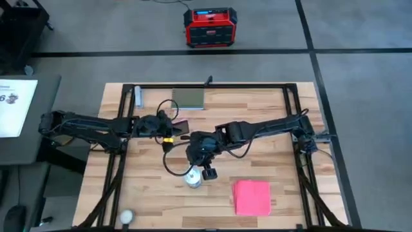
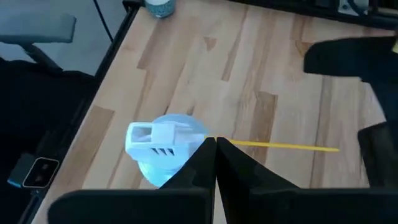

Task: Apply microfiber cloth
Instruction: Spray the front of the pink cellphone with the white spray bottle

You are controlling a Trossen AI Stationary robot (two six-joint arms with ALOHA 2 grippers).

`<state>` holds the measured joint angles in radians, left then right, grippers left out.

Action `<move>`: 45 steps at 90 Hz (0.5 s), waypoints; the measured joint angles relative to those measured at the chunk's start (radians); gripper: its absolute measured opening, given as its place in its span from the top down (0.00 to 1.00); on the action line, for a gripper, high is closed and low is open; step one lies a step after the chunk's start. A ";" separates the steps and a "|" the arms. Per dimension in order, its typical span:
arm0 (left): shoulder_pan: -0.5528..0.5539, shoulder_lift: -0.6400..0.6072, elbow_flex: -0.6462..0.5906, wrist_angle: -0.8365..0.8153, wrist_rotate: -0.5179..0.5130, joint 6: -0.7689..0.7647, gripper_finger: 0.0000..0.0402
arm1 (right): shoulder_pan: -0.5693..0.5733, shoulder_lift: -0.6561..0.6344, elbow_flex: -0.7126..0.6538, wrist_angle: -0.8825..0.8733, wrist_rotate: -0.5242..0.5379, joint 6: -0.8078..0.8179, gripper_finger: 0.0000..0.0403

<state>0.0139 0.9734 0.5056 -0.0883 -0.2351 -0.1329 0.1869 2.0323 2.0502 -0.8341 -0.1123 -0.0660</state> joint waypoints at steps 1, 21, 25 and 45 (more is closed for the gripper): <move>-0.005 -0.001 0.000 0.000 -0.002 0.000 0.99 | -0.001 0.000 0.000 0.000 0.000 -0.001 1.00; -0.024 0.016 0.000 0.015 -0.017 0.012 0.99 | -0.007 0.001 0.000 0.014 0.000 -0.015 1.00; -0.024 0.018 0.000 0.021 -0.018 0.012 0.99 | -0.010 0.001 0.000 0.014 0.000 -0.018 1.00; -0.024 0.026 0.000 0.027 -0.017 0.007 0.99 | -0.013 0.001 0.000 0.014 0.000 -0.022 1.00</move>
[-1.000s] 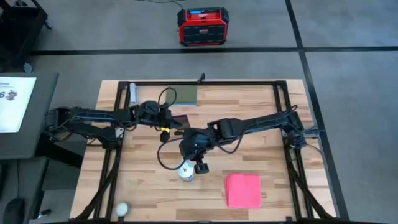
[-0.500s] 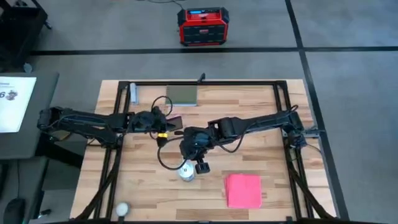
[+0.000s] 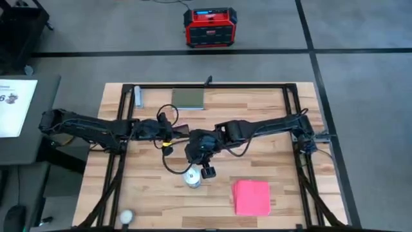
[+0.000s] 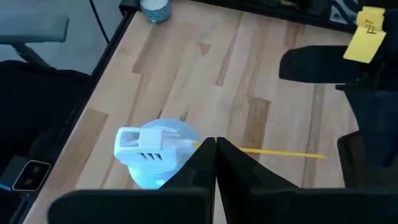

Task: Apply microfiber cloth
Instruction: Spray the front of the pink cellphone with the white spray bottle

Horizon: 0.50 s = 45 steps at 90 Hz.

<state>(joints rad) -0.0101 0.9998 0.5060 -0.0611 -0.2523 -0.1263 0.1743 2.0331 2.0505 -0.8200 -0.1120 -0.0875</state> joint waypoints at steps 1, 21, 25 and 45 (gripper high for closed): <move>0.000 0.000 0.000 -0.002 0.000 -0.001 0.99 | 0.000 0.000 0.000 0.000 0.000 0.000 1.00; -0.026 -0.011 0.000 -0.045 0.001 -0.026 0.99 | 0.002 0.001 -0.017 0.002 0.000 0.000 1.00; -0.031 -0.016 0.000 -0.057 0.000 -0.027 0.99 | 0.003 0.002 -0.017 0.003 0.000 0.000 1.00; -0.039 -0.042 0.000 -0.058 -0.030 -0.028 0.99 | 0.007 0.001 -0.017 0.011 0.000 0.006 1.00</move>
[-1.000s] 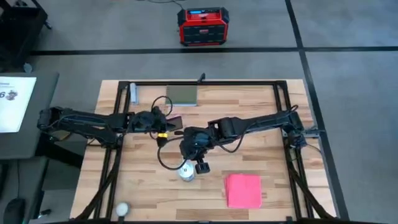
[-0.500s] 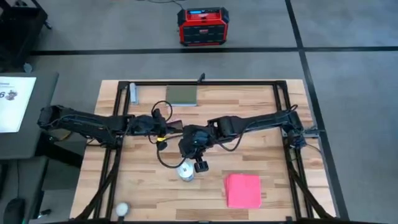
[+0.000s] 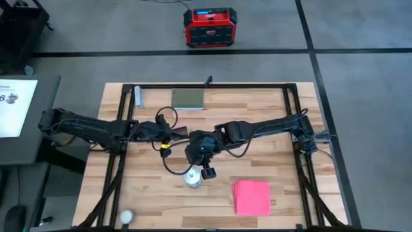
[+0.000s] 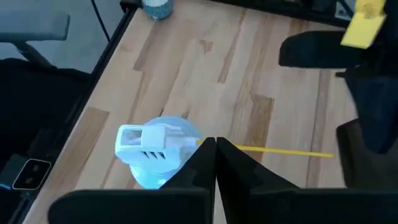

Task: Apply microfiber cloth
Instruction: Spray the front of the pink cellphone with the white spray bottle

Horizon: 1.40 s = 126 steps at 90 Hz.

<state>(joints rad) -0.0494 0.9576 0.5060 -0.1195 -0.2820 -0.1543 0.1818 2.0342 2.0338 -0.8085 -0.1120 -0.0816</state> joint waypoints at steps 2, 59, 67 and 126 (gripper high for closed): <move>0.000 -0.003 0.000 -0.001 0.000 0.000 0.99 | 0.000 0.000 0.000 0.000 0.000 0.001 1.00; -0.033 -0.022 0.000 -0.060 -0.052 -0.050 0.99 | 0.001 0.050 0.022 -0.004 -0.022 0.010 1.00; -0.062 -0.040 0.000 -0.084 -0.089 -0.080 0.99 | 0.004 0.049 0.044 -0.003 -0.022 0.006 1.00; -0.195 -0.088 -0.080 -0.064 -0.259 -0.293 0.99 | 0.026 0.048 0.072 -0.025 0.000 -0.006 1.00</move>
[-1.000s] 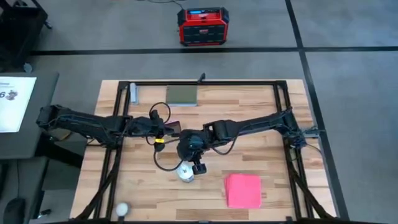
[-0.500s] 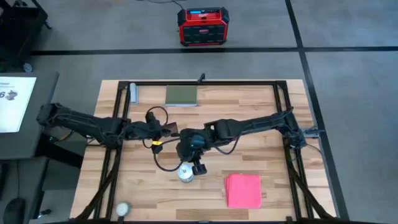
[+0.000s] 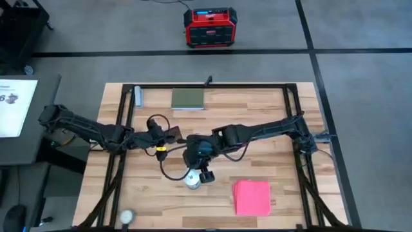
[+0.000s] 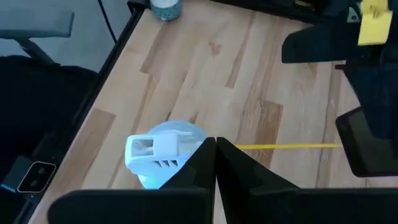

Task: Apply microfiber cloth
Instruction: Spray the front of the pink cellphone with the white spray bottle

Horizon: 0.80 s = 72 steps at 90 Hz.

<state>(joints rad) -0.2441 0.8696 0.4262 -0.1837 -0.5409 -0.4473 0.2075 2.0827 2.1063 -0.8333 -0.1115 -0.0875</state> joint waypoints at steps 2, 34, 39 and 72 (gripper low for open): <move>-0.002 0.000 -0.005 0.014 0.000 0.000 0.99 | 0.001 0.000 0.000 0.000 0.000 0.000 1.00; -0.017 0.000 -0.011 0.047 -0.003 -0.005 0.99 | 0.003 0.000 0.000 0.008 0.000 0.000 1.00; -0.017 0.000 -0.011 0.047 -0.005 -0.009 0.99 | 0.003 0.000 0.000 0.012 0.000 0.000 1.00; -0.019 0.000 -0.011 0.057 -0.006 -0.013 0.99 | 0.000 0.000 0.000 0.025 0.000 -0.001 1.00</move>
<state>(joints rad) -0.2628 0.8700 0.4156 -0.1264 -0.5471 -0.4605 0.2076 2.0827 2.1063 -0.8087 -0.1116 -0.0886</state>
